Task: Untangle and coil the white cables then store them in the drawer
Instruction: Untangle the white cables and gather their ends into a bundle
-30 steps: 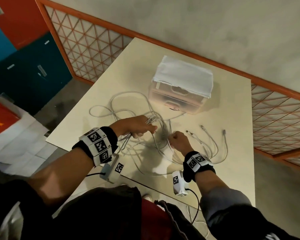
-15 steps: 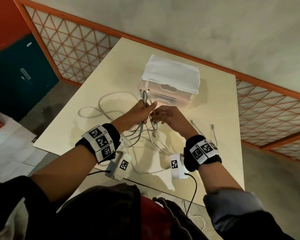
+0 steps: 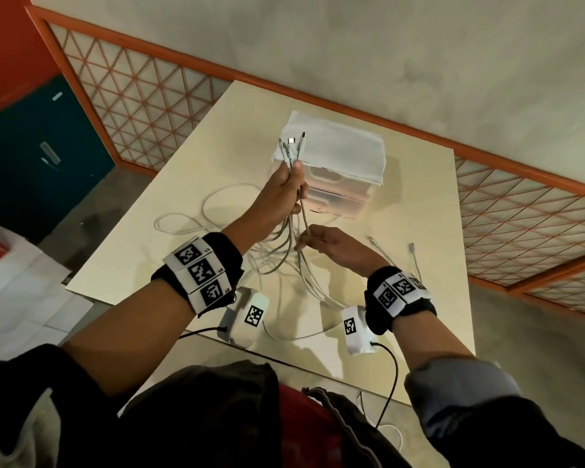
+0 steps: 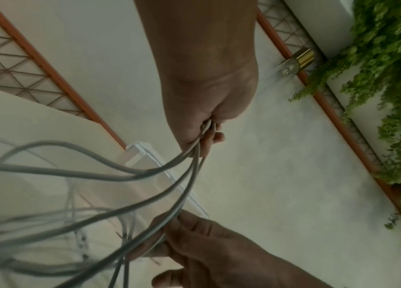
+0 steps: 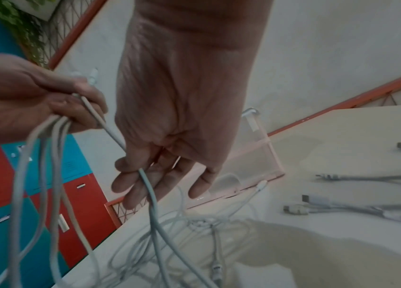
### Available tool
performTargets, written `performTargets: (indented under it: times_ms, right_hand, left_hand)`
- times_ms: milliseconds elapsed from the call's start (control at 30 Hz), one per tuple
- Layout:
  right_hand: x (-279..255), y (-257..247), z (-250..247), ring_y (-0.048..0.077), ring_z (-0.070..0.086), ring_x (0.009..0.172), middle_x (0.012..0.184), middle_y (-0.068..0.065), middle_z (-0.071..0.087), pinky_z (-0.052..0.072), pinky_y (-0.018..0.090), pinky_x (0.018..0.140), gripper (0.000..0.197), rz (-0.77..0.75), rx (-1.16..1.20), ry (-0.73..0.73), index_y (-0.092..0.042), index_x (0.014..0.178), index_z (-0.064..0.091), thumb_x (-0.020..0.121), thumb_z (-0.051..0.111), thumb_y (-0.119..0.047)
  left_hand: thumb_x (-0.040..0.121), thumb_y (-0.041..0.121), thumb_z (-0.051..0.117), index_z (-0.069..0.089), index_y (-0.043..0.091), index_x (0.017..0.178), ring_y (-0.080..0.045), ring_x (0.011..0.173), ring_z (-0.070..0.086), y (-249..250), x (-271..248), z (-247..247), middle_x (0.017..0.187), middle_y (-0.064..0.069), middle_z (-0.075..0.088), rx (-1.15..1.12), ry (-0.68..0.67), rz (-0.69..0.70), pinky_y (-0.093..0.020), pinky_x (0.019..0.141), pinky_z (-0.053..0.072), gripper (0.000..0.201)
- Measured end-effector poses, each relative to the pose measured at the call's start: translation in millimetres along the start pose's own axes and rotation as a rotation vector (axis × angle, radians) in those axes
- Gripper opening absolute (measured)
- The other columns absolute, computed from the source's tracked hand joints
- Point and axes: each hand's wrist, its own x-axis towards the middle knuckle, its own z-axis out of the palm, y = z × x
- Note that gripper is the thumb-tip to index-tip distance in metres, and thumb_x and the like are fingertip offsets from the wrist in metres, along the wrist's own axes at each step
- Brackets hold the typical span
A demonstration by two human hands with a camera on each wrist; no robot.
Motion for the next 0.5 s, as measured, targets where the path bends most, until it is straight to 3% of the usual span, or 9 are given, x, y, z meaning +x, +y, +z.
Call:
performTargets:
  times_ms: [100, 167, 333, 500]
  right_hand:
    - [5.1, 9.8, -2.2, 0.028, 0.061, 0.107, 0.109, 0.009, 0.07, 0.043, 0.043, 0.103, 0.02, -0.007, -0.127, 0.013, -0.028, 0.086, 0.057, 0.099, 0.045, -0.019]
    - [4.7, 13.0, -4.5, 0.027, 0.063, 0.105, 0.103, 0.005, 0.07, 0.044, 0.042, 0.102, 0.029, -0.017, -0.143, 0.061, -0.031, 0.084, 0.057, 0.098, 0.043, -0.01]
    - [-1.8, -8.6, -27.0, 0.012, 0.064, 0.094, 0.09, -0.001, 0.07, 0.045, 0.023, 0.092, 0.02, -0.199, -0.043, 0.288, -0.011, 0.093, 0.068, 0.097, 0.049, -0.012]
    - [-12.2, -51.0, -61.1, 0.006, 0.066, 0.073, 0.077, -0.011, 0.069, 0.048, 0.016, 0.075, 0.014, -0.391, 0.175, 0.533, 0.003, 0.102, 0.061, 0.095, 0.052, -0.006]
  left_hand:
    - [0.103, 0.029, 0.026, 0.037, 0.02, 0.077, 0.001, 0.045, 0.035, 12.9, -2.0, -2.3, 0.064, 0.002, 0.036, -0.095, 0.038, 0.081, -0.013, 0.045, 0.03, 0.03]
    - [0.103, 0.028, 0.027, 0.037, 0.019, 0.076, 0.0, 0.043, 0.033, 20.1, -3.4, -4.4, 0.061, 0.002, 0.034, -0.132, 0.06, 0.119, -0.013, 0.042, 0.028, 0.03]
    - [0.103, 0.03, 0.029, 0.036, 0.018, 0.073, -0.002, 0.042, 0.03, 24.5, -1.0, -15.5, 0.058, 0.002, 0.036, -0.058, 0.145, 0.143, -0.015, 0.04, 0.025, 0.033]
    - [0.103, 0.028, 0.029, 0.035, 0.018, 0.071, 0.0, 0.041, 0.036, 20.3, -4.0, -22.4, 0.061, -0.001, 0.038, 0.036, 0.19, 0.133, -0.012, 0.041, 0.028, 0.035]
